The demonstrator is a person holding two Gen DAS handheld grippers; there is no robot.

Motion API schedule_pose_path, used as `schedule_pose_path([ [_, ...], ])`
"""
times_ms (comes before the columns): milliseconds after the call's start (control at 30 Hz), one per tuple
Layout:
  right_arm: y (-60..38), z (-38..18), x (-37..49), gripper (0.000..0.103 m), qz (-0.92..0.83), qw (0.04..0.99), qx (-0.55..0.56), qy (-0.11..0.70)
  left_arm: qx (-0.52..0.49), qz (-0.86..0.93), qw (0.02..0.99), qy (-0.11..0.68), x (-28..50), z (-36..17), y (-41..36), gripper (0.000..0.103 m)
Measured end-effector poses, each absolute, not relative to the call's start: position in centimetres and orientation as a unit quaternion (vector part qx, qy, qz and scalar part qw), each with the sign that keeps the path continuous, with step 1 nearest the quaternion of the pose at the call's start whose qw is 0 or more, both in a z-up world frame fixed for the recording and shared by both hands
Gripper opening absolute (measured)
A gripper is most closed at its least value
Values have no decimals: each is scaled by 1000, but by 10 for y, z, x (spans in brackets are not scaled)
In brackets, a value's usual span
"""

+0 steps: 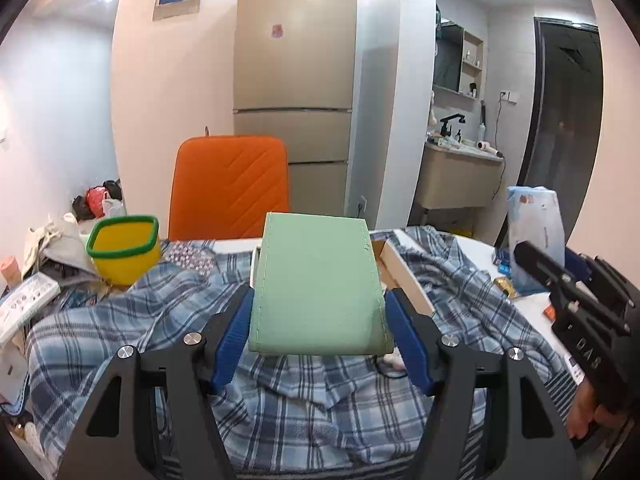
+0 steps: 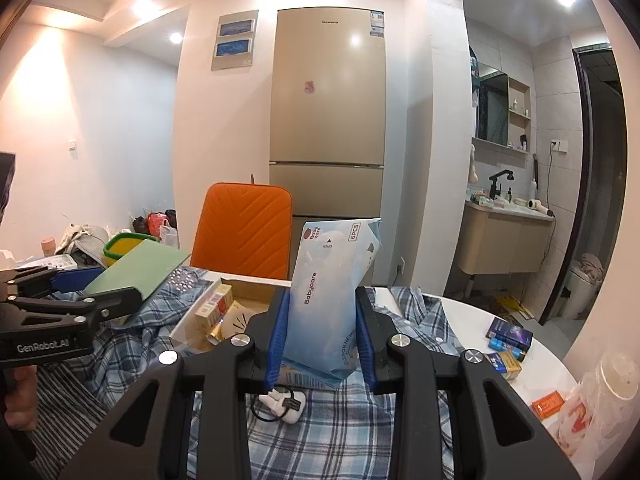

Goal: Organize soft objects
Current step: 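Carry the green pad and tissue pack up over the box with both grippers, then lower the green pad and tissue pack into the box and open both grippers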

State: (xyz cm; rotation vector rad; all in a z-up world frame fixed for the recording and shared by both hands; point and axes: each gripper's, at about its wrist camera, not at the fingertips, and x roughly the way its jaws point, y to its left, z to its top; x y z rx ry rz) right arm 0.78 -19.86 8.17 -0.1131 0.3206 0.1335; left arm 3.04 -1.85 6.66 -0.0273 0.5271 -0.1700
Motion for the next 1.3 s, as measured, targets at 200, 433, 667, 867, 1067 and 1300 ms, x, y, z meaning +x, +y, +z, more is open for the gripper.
schedule_pose_path([
  [200,-190,97,8,33,67,986,-67,138,-17,-90,966,241,35,84,-24,66],
  [433,-188,123,15,33,57,991,-61,108,-16,-89,970,224,44,103,-30,66],
  [667,-190,143,34,33,59,992,-43,98,-32,-93,974,205,62,126,-29,66],
  [867,-187,168,52,33,59,995,-35,76,-34,-94,977,190,79,140,-29,66],
  [1067,-185,181,74,33,56,996,-14,70,-42,-91,976,193,99,139,-26,66],
  [1300,-184,160,99,33,48,995,-18,89,-33,-84,973,212,121,120,-30,66],
])
